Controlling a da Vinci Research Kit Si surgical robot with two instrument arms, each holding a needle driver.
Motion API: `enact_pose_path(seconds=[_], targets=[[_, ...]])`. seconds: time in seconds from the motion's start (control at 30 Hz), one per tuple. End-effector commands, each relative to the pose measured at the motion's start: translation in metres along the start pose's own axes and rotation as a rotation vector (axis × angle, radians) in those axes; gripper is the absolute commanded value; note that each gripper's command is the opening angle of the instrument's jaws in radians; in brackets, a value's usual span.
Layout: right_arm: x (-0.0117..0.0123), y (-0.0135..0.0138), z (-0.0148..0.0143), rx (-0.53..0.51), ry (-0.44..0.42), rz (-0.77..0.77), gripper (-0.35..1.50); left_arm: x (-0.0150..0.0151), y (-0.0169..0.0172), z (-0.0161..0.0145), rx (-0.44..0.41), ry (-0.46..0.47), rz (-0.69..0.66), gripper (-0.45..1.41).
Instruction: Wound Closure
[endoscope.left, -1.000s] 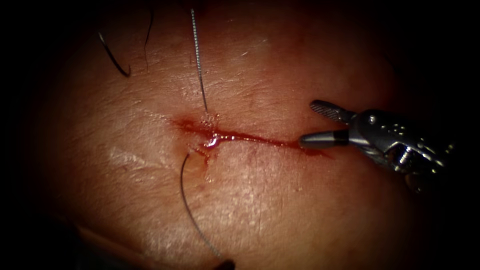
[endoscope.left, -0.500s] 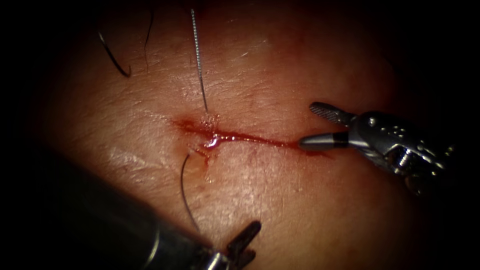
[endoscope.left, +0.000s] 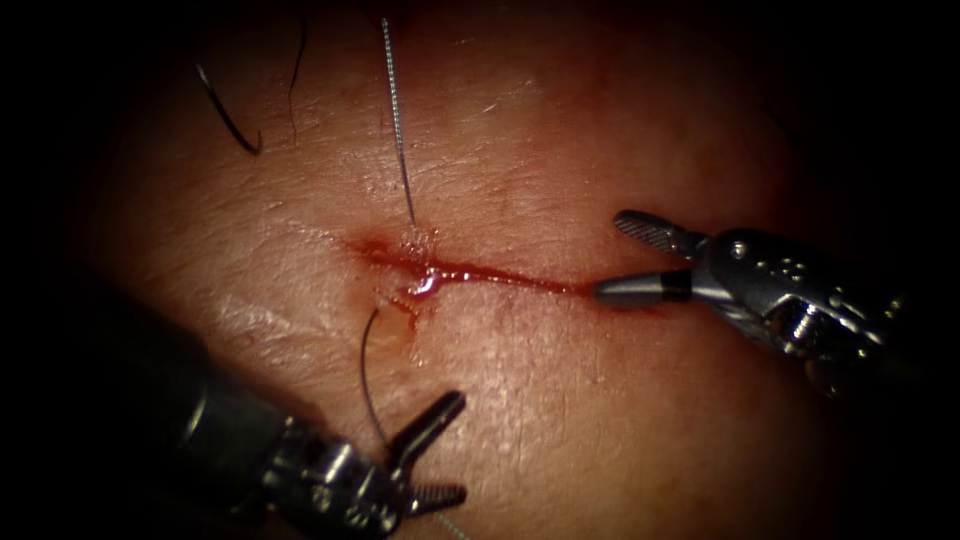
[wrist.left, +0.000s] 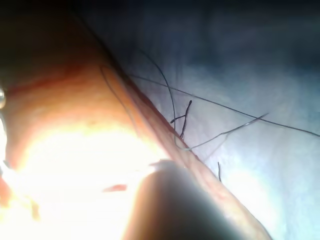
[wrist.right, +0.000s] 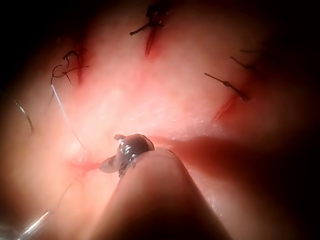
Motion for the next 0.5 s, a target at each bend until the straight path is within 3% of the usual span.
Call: enact_pose_path(seconds=[0.03,0.23,0.5], targets=[[-0.0003,-0.0003,0.0009,0.004,0.001,0.002,1.3,-0.0001,0.0016,-0.0006,-0.021,-0.003,-0.005,0.83],[-0.0003,-0.0003,0.001,0.003,0.001,0.002,1.3,-0.0007,0.0045,-0.0018,-0.072,-0.042,0.016,0.99],[-0.0003,-0.0004,0.001,0.004,0.001,0.002,1.3,-0.0014,0.0068,0.0031,-0.068,-0.106,0.085,0.99]])
